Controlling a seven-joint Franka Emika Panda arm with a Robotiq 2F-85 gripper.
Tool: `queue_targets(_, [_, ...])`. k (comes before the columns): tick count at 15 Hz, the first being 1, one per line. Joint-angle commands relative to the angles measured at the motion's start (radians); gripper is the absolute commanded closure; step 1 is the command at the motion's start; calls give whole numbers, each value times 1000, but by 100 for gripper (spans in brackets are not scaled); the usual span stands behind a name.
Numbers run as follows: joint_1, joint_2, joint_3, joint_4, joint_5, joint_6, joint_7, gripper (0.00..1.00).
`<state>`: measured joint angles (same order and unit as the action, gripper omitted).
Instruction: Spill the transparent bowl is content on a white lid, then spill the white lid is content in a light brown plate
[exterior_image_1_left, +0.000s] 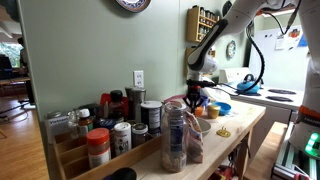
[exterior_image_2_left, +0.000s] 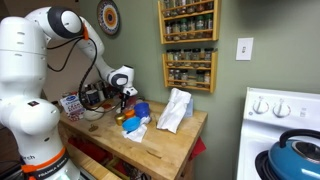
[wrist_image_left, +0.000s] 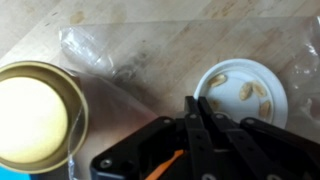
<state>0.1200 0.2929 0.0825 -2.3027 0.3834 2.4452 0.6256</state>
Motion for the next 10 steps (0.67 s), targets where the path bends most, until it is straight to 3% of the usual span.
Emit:
queue_targets(1, [9, -62, -6, -33, -44, -31, -40, 98])
queue_targets(6, [11, -129, 5, -38, -89, -73, -138, 98])
queue_targets(10, [25, -171, 19, -18, -160, -174, -213, 98])
